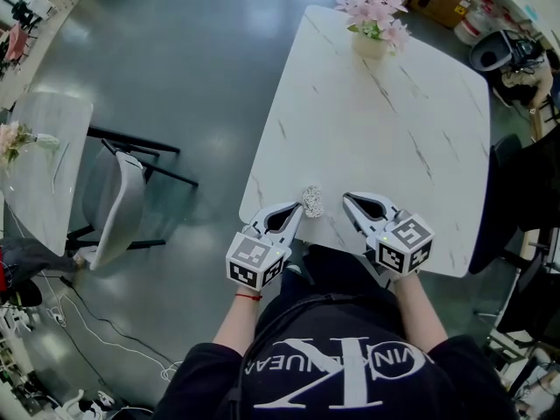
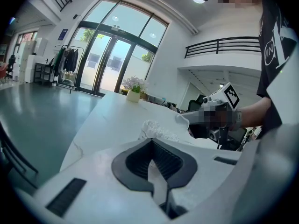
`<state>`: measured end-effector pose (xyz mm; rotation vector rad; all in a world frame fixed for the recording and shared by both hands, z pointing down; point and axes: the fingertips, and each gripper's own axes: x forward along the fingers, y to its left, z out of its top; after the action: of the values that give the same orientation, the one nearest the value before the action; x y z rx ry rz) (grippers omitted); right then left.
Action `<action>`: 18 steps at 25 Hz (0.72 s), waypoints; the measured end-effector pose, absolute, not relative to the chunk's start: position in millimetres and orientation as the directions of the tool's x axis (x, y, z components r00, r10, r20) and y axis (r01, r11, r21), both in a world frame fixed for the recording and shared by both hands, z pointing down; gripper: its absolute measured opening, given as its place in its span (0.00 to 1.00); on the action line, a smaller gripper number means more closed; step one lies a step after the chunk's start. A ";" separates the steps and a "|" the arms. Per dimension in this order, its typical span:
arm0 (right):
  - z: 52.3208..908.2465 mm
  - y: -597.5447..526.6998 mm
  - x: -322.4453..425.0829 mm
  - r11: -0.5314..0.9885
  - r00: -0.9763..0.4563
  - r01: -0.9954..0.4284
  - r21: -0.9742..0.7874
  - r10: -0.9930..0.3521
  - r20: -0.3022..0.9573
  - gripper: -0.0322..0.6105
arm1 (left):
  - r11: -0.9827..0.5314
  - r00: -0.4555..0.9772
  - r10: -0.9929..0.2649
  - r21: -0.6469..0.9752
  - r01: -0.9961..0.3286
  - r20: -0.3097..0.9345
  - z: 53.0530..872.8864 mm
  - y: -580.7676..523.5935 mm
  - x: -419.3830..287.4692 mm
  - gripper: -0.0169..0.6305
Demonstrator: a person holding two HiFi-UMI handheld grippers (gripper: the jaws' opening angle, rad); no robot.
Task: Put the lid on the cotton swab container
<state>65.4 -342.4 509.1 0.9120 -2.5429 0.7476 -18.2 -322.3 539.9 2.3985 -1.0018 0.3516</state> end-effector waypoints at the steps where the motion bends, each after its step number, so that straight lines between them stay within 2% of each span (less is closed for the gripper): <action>1: 507.8 -342.3 63.9 0.660 -0.739 -0.660 -0.360 -0.483 0.469 0.05 | -0.596 0.695 -0.585 0.360 -0.718 0.417 539.9 -321.7 -17.9 0.03; 18: 497.2 -341.0 34.6 0.738 -0.768 -0.603 -0.303 -0.432 0.474 0.05 | -0.620 0.724 -0.560 0.376 -0.689 0.403 539.2 -313.1 -2.6 0.03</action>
<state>34.6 -341.0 497.2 0.7965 -2.5660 0.6320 -2.6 -313.1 539.2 2.4147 -0.9490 0.3366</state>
